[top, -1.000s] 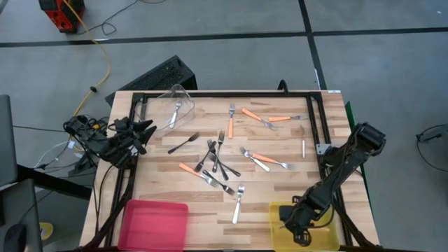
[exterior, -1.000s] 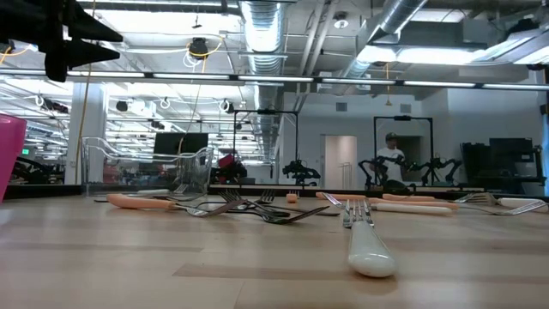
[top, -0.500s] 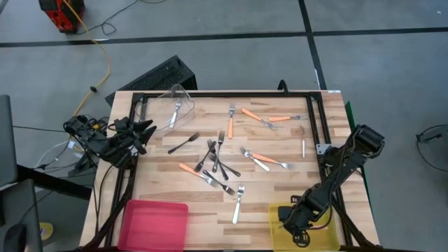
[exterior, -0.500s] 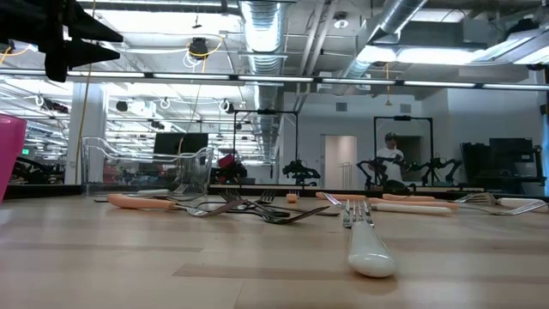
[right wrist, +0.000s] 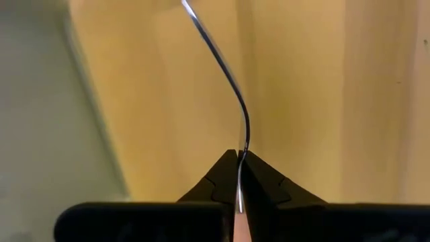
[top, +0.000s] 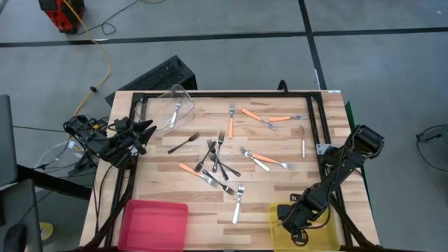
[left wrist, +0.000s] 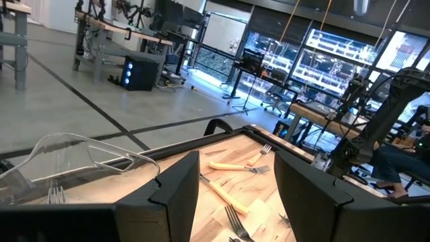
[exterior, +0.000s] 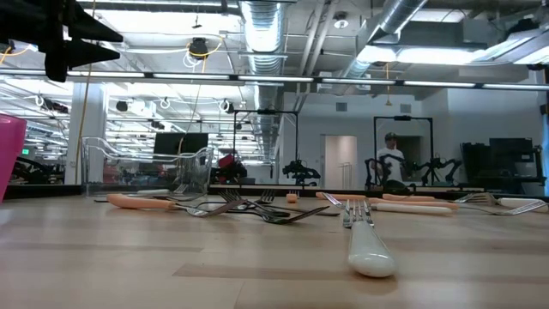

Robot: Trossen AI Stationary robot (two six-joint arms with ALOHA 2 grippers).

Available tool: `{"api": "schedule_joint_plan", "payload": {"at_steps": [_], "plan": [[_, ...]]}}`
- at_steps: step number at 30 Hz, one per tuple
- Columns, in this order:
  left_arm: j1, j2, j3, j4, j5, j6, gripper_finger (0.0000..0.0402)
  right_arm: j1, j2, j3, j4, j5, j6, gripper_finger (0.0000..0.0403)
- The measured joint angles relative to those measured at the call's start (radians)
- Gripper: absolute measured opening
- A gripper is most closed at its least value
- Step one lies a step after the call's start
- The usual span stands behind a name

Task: Sort silverware by color (type)
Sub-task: Put the orange fork into the yellow bin, then put the black fork into the red bin

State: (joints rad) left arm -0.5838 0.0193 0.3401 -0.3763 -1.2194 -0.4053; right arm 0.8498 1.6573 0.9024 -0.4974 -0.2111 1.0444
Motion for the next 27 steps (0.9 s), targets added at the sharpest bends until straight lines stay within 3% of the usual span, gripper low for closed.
{"api": "schedule_joint_plan", "payload": {"at_steps": [11,27], "plan": [[0.000,0.000,0.000,0.000,0.000,0.000,0.0178,0.000,0.000,0.000,-0.033,0.003,0.017,0.0058],[0.000,0.000,0.000,0.000,0.000,0.001,0.0178,-0.007,0.000,0.000,-0.048,0.002,0.029,0.0154]]}}
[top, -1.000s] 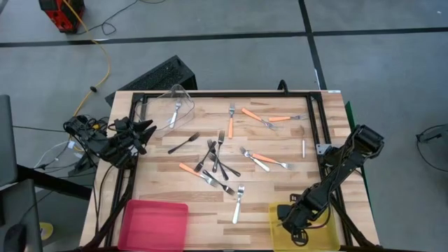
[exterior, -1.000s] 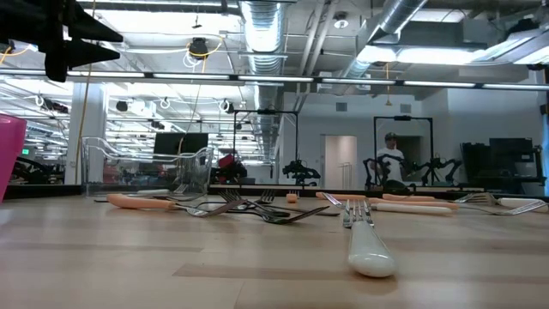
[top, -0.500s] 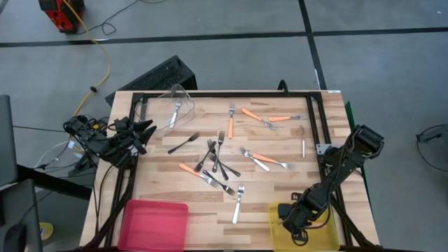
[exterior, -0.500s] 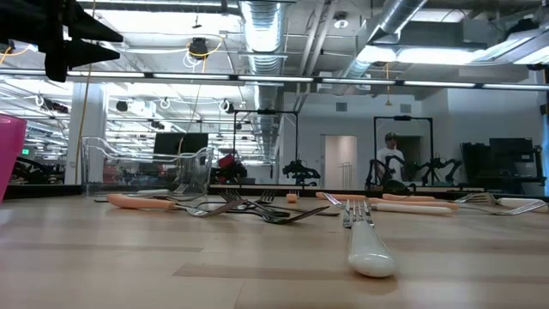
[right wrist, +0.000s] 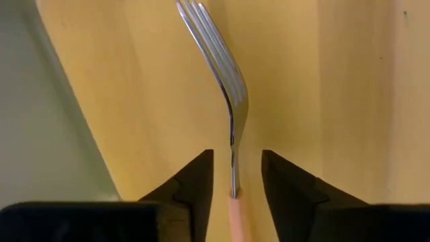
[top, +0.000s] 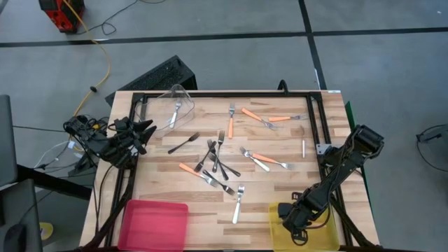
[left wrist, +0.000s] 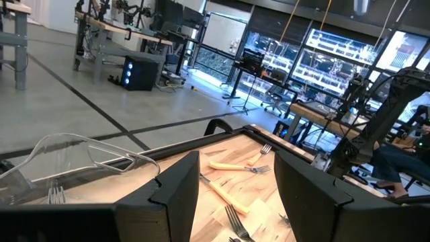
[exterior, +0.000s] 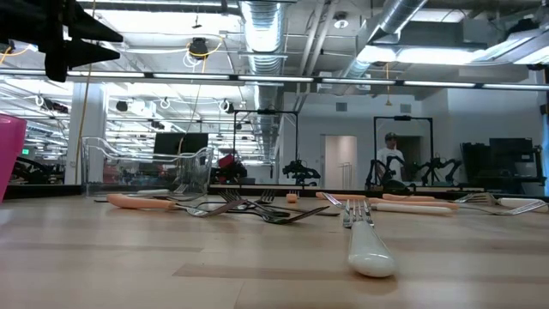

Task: Sort silverware by color (type)
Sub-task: Put the black fork into the red bin

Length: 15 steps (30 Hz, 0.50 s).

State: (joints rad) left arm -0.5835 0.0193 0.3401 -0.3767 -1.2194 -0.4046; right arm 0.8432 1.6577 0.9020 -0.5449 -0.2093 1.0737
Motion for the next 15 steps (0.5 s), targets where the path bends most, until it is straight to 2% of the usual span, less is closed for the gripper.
{"api": "schedule_joint_plan", "payload": {"at_steps": [6,15], "plan": [[0.000,0.000,0.000,0.000,0.000,0.000,0.0178,-0.039,-0.046,0.027,-0.033,-0.011,0.000,0.0171],[0.000,0.000,0.000,-0.001,0.000,0.000,0.0178,-0.131,-0.215,0.058,-0.098,0.012,-0.017,0.0157]]}}
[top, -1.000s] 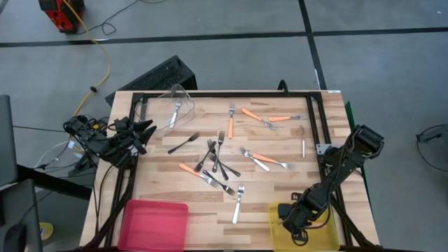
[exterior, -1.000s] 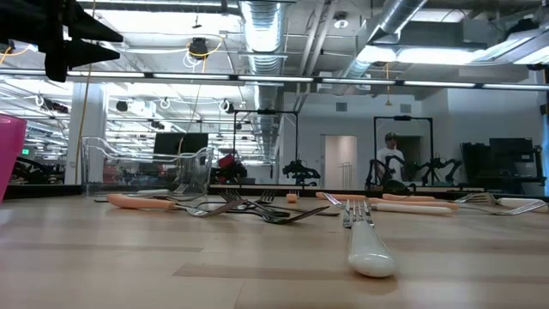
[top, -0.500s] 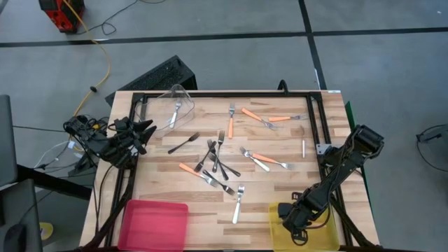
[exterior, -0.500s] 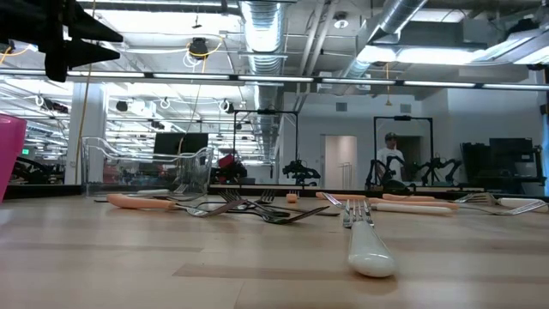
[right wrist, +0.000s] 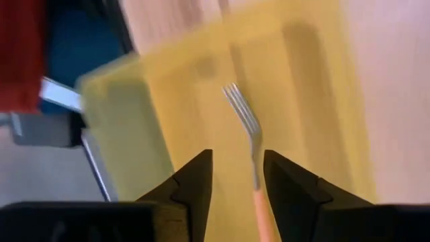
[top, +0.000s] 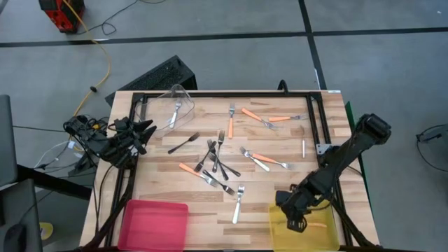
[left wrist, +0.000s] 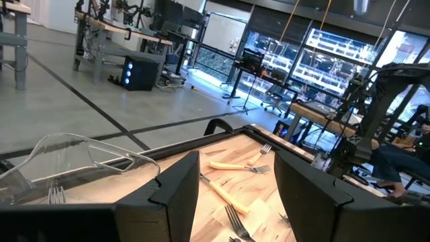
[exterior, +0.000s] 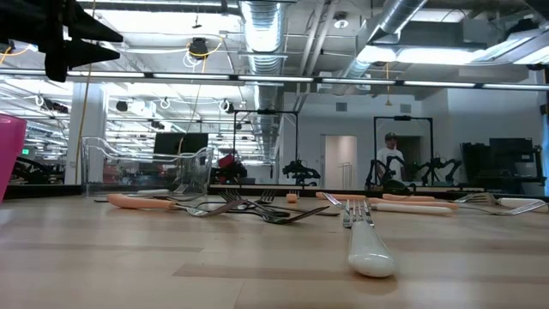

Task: Sort silverware by color (type)
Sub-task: Put the black fork into the red bin

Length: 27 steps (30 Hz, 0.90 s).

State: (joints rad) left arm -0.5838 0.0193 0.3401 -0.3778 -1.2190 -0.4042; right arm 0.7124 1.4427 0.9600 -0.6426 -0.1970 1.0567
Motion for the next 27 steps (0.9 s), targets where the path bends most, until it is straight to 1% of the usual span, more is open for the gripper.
{"api": "schedule_joint_plan", "payload": {"at_steps": [2,5,9,12,15,19,22,27], "plan": [[0.000,0.000,0.000,0.000,0.000,0.000,0.0178,-0.041,-0.050,0.000,0.010,0.036,-0.043,0.0155],[0.000,0.000,0.000,0.001,0.005,0.000,0.0178,-0.123,-0.117,0.001,0.036,0.116,-0.154,0.0155],[0.000,0.000,0.000,0.001,0.007,0.000,0.0178,-0.241,-0.180,0.001,0.055,0.268,-0.320,0.0154],[0.000,0.000,0.000,0.001,0.006,0.000,0.0178,-0.336,-0.190,0.001,0.080,0.387,-0.435,0.0154],[0.000,0.000,0.000,0.001,0.006,0.000,0.0178,-0.425,-0.170,0.001,0.160,0.432,-0.549,0.0154],[0.000,0.000,0.000,0.001,0.005,0.000,0.0178,-0.523,-0.093,0.001,0.348,0.436,-0.671,0.0154],[0.000,0.000,0.000,0.001,0.003,-0.001,0.0178,-0.569,-0.015,0.001,0.503,0.436,-0.700,0.0154],[0.000,0.000,0.000,0.001,0.003,-0.001,0.0178,-0.624,0.138,0.001,0.684,0.436,-0.706,0.0154]]}}
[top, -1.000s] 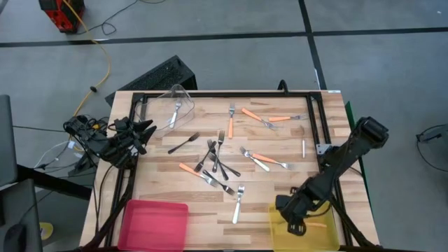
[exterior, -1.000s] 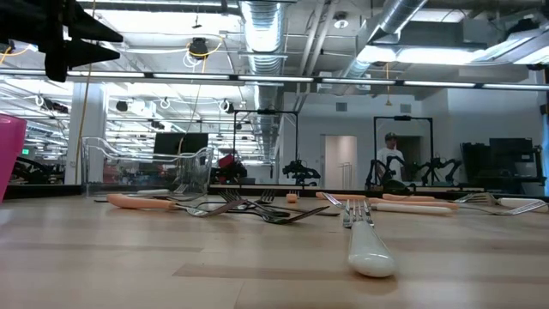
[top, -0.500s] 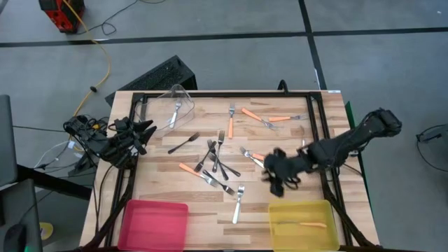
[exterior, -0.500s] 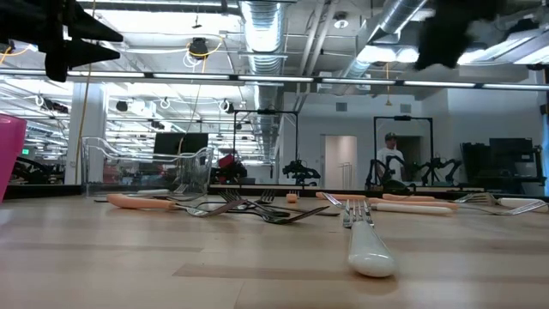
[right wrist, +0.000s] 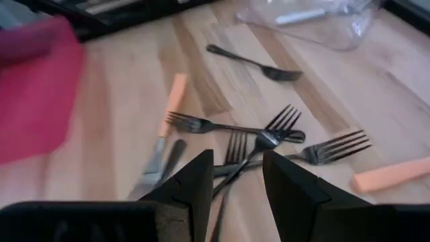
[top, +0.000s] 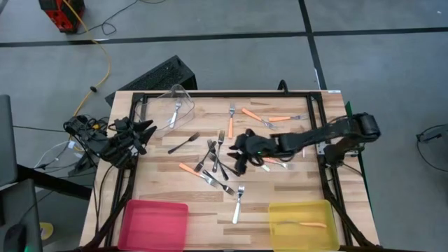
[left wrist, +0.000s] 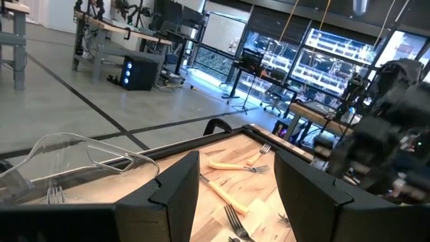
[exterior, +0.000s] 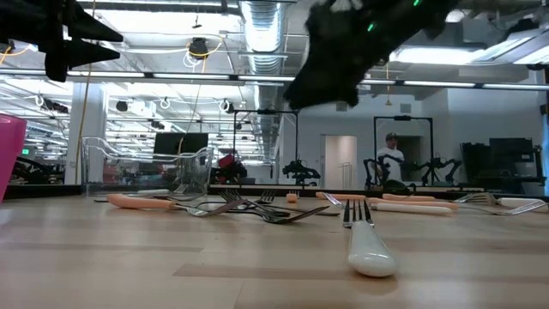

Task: Sort silverware by color (type)
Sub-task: Put the black fork into the red bin

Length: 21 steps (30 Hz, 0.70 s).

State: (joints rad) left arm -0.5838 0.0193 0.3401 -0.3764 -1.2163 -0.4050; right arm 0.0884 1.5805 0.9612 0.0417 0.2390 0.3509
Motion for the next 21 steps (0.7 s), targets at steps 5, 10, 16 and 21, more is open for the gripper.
{"api": "schedule_joint_plan", "payload": {"at_steps": [5,10,16,21], "plan": [[0.000,0.000,0.000,0.000,0.000,0.000,0.0178,-0.029,0.150,0.000,0.183,-0.001,-0.004,0.0154],[0.000,0.000,0.000,-0.001,0.001,0.000,0.0178,-0.033,0.261,0.059,0.194,0.019,-0.014,0.0154],[0.000,0.000,0.000,-0.001,0.006,-0.001,0.0178,-0.017,0.389,0.172,0.167,0.083,-0.064,0.0154],[0.000,0.000,0.000,0.000,0.005,-0.001,0.0178,0.010,0.454,0.263,0.012,0.185,-0.100,0.0154]]}}
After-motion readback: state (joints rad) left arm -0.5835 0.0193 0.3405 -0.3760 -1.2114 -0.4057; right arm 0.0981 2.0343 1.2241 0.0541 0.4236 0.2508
